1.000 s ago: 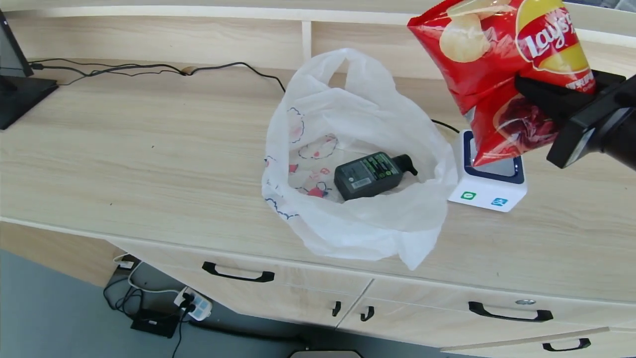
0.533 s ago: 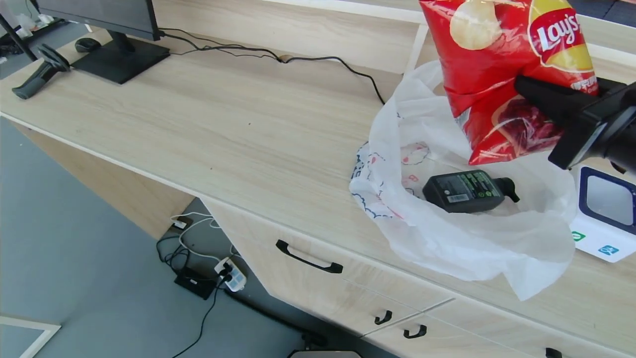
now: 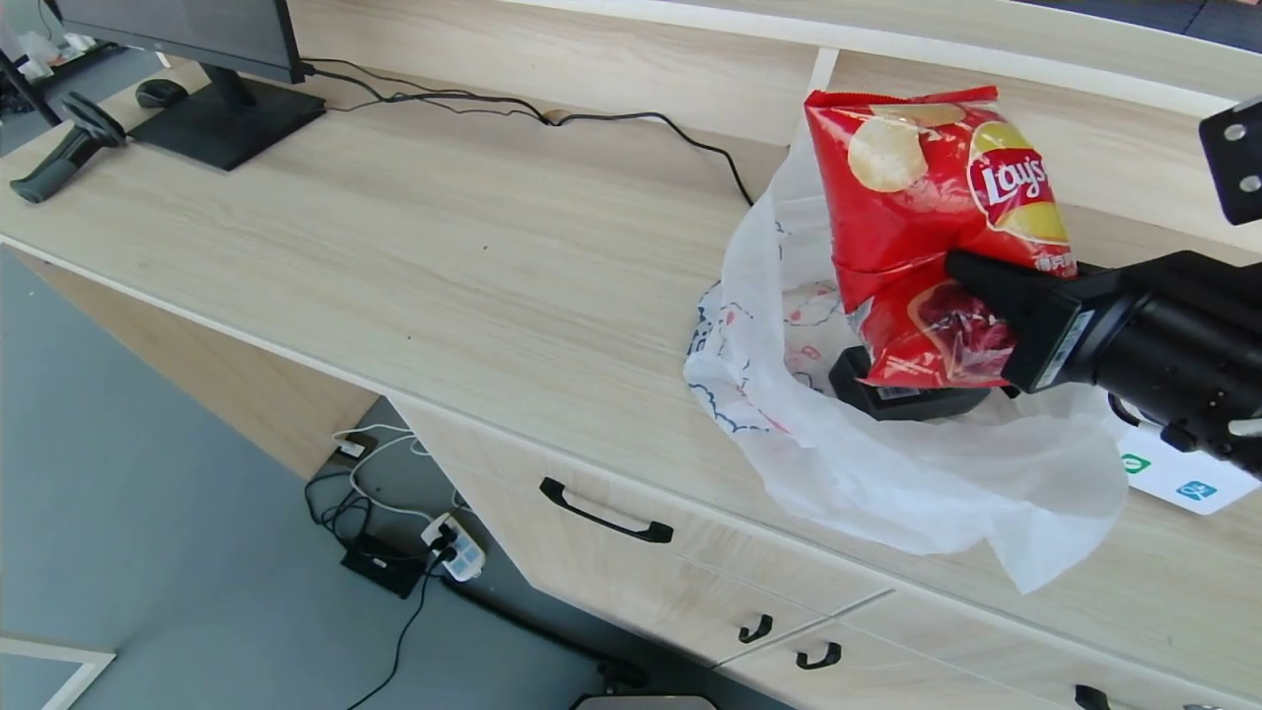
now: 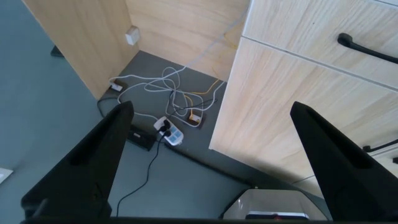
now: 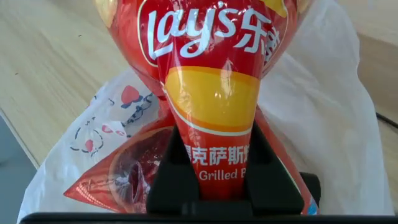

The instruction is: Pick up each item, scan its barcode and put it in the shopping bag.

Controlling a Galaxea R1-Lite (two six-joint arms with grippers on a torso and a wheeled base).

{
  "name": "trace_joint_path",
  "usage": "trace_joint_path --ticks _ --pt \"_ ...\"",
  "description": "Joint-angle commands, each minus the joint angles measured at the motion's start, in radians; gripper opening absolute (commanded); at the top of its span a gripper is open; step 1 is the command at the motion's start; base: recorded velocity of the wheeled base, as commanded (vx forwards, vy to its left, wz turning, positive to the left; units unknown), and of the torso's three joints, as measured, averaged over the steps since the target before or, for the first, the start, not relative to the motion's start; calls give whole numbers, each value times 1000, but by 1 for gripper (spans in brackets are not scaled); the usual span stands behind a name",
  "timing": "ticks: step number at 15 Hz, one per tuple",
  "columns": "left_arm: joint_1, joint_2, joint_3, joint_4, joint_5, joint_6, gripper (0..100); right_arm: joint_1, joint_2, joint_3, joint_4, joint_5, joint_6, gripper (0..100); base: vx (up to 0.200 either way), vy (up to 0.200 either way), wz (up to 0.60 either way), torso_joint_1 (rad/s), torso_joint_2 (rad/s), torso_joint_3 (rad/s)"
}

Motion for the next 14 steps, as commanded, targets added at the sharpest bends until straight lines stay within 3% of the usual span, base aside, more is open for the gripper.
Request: trace_joint_path --ticks 1,9,10,14 --pt "0 2 0 1 0 0 100 1 20 14 0 0 -3 0 0 0 0 0 0 0" --pt "0 2 0 1 0 0 100 -30 19 77 -5 -3 -21 0 0 0 0 0 0 0" --pt "0 2 0 1 0 0 100 -30 19 84 -3 -2 -17 100 0 0 0 0 0 0" --pt "0 2 0 1 0 1 100 -28 6 94 -25 0 -23 100 0 0 0 0 0 0"
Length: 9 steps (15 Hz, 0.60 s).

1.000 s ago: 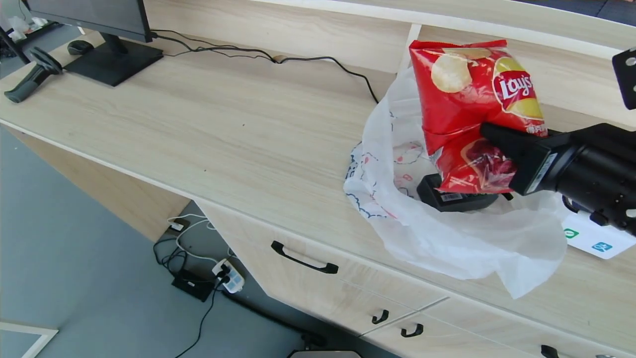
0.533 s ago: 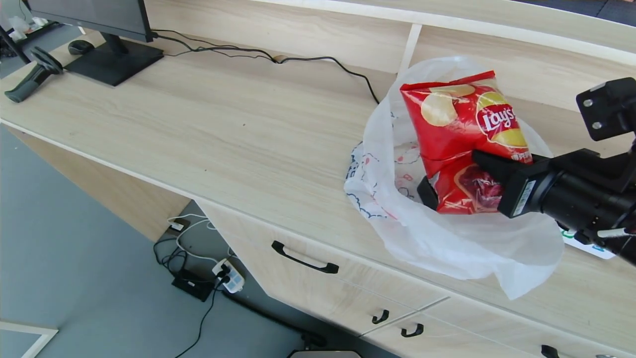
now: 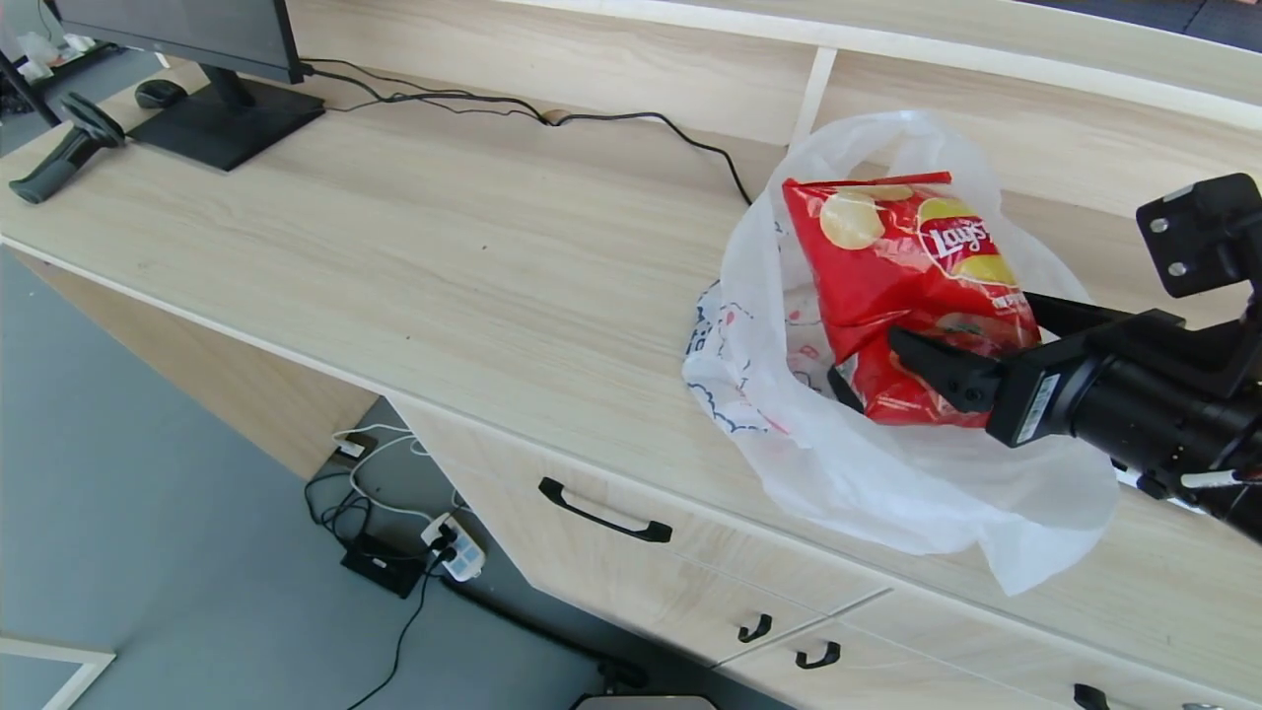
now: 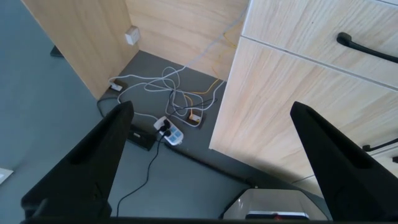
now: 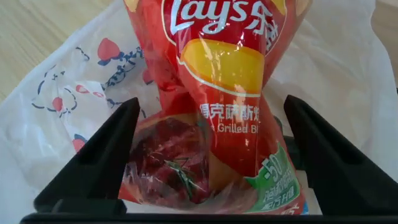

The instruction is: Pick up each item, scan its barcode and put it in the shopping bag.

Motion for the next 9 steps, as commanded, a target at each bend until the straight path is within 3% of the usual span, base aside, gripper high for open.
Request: trace_joint_path --ticks 1,3,6,9 --pt "0 2 0 0 0 1 100 0 -13 8 -12 0 0 100 0 0 0 0 0 0" --pt "0 2 0 0 0 -1 100 0 -76 55 -23 -1 1 100 0 0 0 0 0 0" --pt "0 2 0 0 0 1 100 6 -274 269 -17 6 -3 100 0 0 0 0 0 0" --pt "-1 2 0 0 0 1 100 229 -527 571 8 69 -57 100 0 0 0 0 0 0"
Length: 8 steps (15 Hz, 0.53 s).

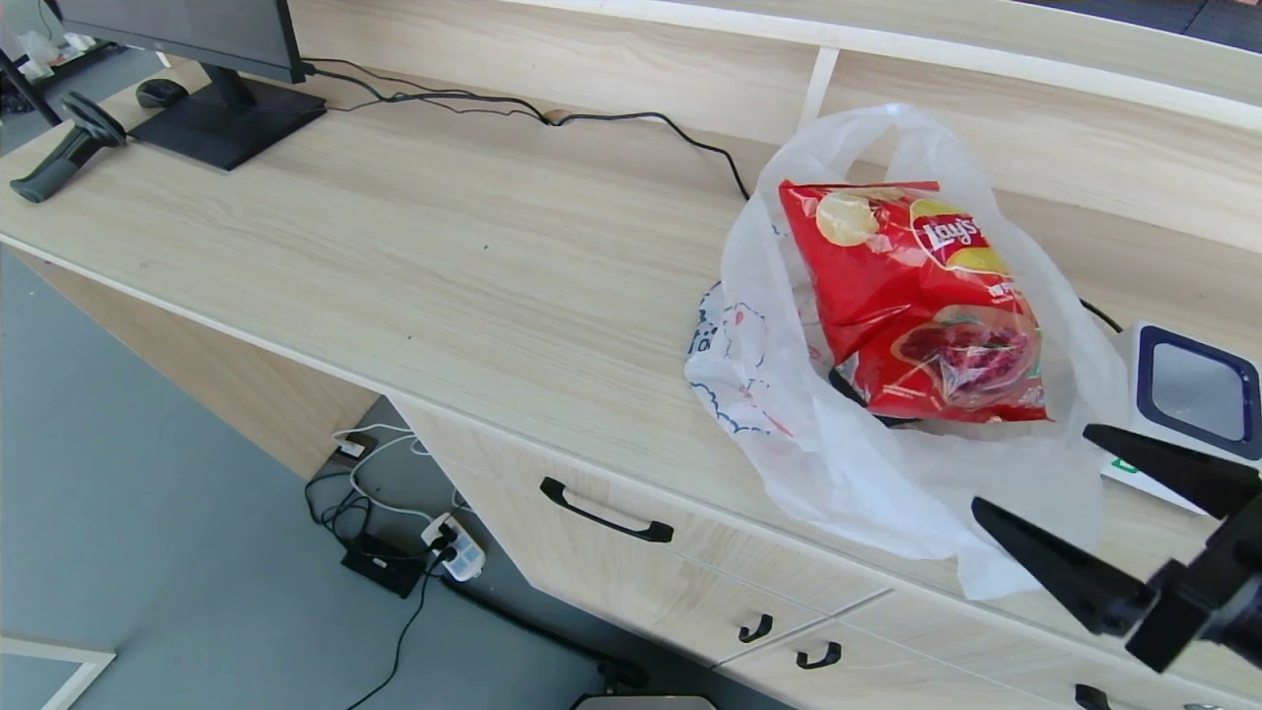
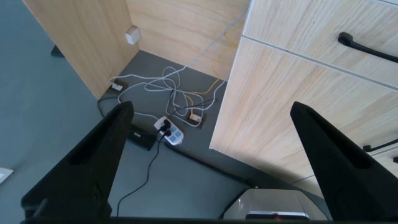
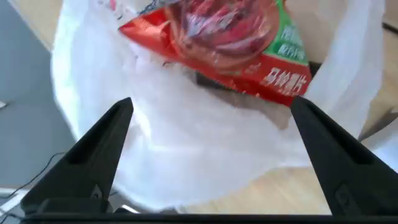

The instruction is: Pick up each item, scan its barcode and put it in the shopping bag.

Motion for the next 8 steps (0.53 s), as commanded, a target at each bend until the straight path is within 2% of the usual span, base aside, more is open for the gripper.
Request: trace_joint_path --ticks 1,4,5,6,7,8 --pt "0 0 0 -2 0 -3 100 181 -301 233 75 29 -28 100 0 0 0 0 0 0" --pt "0 2 0 -2 0 -1 100 264 -513 243 382 78 12 100 0 0 0 0 0 0" --pt "0 2 0 -2 0 -1 100 284 -610 243 523 114 35 100 0 0 0 0 0 0" --pt "0 2 0 -3 0 -3 100 290 -748 238 712 202 39 100 0 0 0 0 0 0" --pt "0 0 0 -5 0 -3 100 287 -782 212 779 219 48 100 0 0 0 0 0 0" --pt "0 2 0 -5 0 -4 100 287 -782 220 759 219 61 100 0 0 0 0 0 0"
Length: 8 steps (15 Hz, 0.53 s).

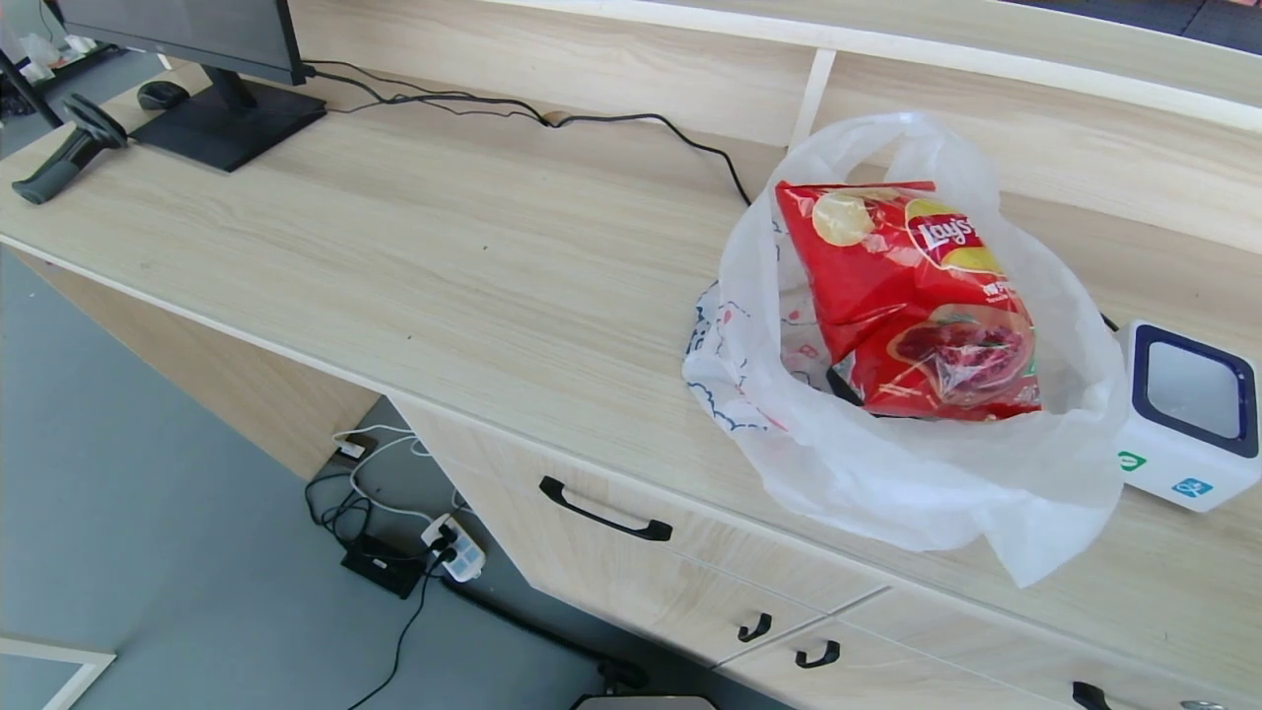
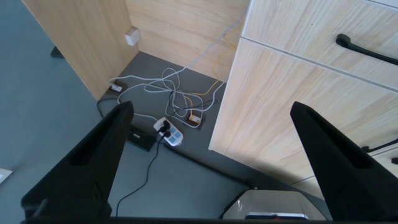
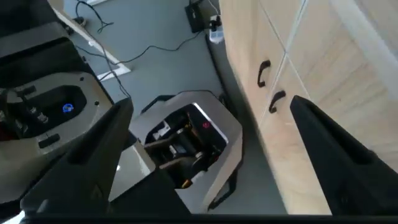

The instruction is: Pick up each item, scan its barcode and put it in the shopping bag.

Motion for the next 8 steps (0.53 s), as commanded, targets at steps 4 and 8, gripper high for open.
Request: trace_joint_path --ticks 4,8 --pt "0 2 0 -1 0 -1 100 31 -166 -10 65 203 124 100 0 0 0 0 0 0" --pt "0 2 0 -3 0 -4 100 -78 -192 2 59 47 69 100 0 0 0 0 0 0"
